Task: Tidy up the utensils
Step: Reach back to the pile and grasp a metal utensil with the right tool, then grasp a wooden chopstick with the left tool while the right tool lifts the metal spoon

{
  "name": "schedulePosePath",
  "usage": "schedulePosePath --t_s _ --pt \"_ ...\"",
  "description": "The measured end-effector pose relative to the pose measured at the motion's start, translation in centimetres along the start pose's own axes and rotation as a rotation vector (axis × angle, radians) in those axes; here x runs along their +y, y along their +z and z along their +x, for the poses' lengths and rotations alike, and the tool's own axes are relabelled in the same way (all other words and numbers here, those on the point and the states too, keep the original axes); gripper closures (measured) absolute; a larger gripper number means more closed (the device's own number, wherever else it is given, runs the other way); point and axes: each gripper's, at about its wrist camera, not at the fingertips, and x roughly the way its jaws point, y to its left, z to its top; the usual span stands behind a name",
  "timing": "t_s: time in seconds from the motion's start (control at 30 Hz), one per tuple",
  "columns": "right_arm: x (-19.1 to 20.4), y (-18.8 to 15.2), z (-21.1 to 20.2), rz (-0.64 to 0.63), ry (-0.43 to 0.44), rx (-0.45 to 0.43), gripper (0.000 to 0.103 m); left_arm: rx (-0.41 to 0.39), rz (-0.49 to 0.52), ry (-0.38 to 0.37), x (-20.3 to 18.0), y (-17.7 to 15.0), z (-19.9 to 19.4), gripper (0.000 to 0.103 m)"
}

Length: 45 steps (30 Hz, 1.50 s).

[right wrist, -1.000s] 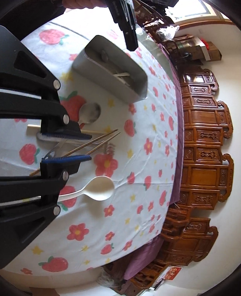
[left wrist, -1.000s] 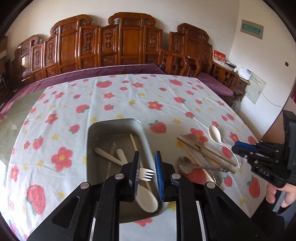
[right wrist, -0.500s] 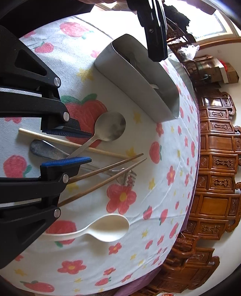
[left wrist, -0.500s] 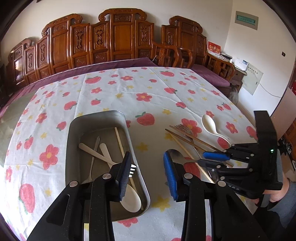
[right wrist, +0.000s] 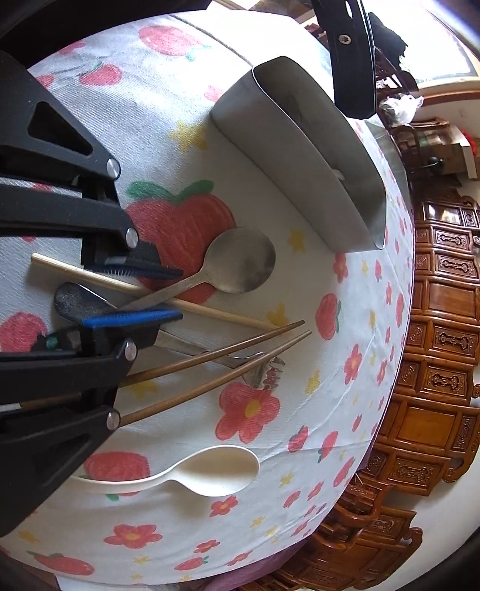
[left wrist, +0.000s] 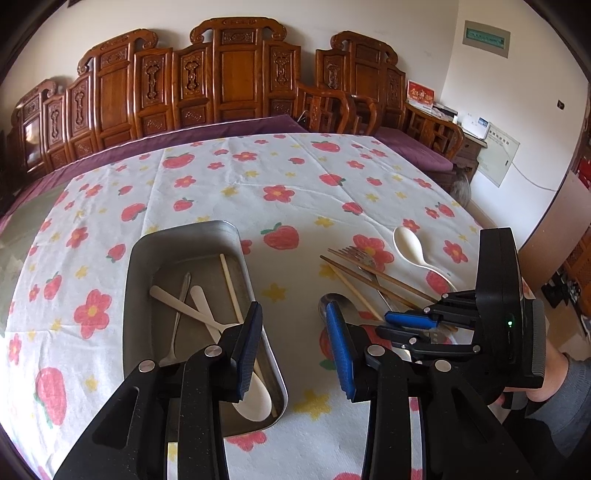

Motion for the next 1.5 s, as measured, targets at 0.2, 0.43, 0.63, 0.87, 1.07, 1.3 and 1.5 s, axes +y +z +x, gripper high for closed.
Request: schedulePosePath --t_s 0.2,0.43,0.63,0.87,1.07,1.3,1.5 --pt "-0.1 -0.3 -0.7 0.022 0.029 -0.007 0.096 -0.002 0.004 -0.002 -0.2 0.0 -0.1 0.069" --pt "-0.5 -0.4 -2.0 0.050 0.052 -0.040 0.096 -0.006 0.012 0.000 -0.8 0.0 -0.2 0.069" --pt "-1.7 -0.9 -3.8 0.090 0.045 -0.088 0.096 -0.012 0.030 -0.004 -2.0 -0.3 -0.3 0.069" --pt "-4.0 -2.0 -6.2 0.150 0.022 -0.151 0.096 -0.005 0.037 -0.009 -3.7 -1.1 0.2 0.069" --pt "-6.0 -2.7 -6.4 0.166 -0.058 -0.155 0.096 0.024 0.039 -0.011 -5.3 -1.8 1.7 0.069" --pt "-8.0 -2.8 -4.9 0.195 -0.107 -0.118 0.096 0.089 0.046 -0.008 -7.0 -2.1 4.6 0.069" --pt "-8.6 -2.8 -4.0 0.209 -0.111 -0.095 0.096 0.150 0.054 0.000 -8.4 -2.0 7.9 0.069"
